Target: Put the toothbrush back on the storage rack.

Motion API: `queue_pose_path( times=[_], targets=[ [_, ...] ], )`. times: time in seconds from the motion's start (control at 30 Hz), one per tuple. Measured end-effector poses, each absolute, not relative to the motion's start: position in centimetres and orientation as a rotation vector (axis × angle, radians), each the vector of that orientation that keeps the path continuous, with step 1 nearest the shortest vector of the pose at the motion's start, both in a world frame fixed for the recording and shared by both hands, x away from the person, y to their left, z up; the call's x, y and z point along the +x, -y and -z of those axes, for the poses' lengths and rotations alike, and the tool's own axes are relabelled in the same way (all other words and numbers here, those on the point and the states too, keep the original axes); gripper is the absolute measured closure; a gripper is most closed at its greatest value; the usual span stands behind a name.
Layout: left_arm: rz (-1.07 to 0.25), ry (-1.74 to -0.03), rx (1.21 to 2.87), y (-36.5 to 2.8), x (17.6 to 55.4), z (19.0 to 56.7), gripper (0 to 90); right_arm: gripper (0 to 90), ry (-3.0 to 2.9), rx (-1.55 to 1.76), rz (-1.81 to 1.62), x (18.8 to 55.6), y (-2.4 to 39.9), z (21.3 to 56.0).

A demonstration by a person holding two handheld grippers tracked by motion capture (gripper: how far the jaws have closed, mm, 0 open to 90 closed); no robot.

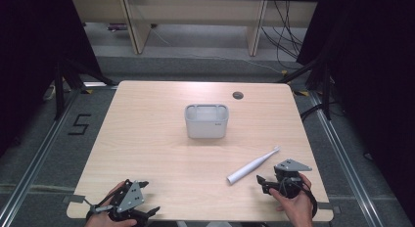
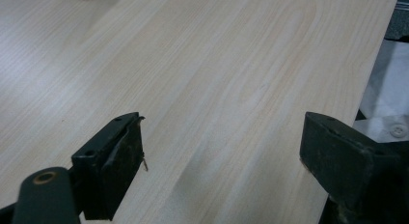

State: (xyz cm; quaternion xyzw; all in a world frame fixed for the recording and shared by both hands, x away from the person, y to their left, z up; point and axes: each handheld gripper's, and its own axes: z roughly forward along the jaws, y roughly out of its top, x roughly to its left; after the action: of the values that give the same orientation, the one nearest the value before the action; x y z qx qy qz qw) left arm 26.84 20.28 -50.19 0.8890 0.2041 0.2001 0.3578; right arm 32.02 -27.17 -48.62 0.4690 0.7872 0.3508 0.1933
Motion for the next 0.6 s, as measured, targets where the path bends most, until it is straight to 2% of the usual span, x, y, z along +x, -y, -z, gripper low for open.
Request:
queue_pose_path(
  times=[0.37,0.6],
  targets=[
    [-0.508,-0.523,2.283,-20.3,26.9,50.3,14.8,26.8,-2.191,1.326,-1.029,32.0,25.9,48.0],
    [-0.485,-0.526,2.293,-20.3,26.9,50.3,14.8,36.0,-2.216,1.257,-1.082,32.6,24.4,47.5]
  ],
)
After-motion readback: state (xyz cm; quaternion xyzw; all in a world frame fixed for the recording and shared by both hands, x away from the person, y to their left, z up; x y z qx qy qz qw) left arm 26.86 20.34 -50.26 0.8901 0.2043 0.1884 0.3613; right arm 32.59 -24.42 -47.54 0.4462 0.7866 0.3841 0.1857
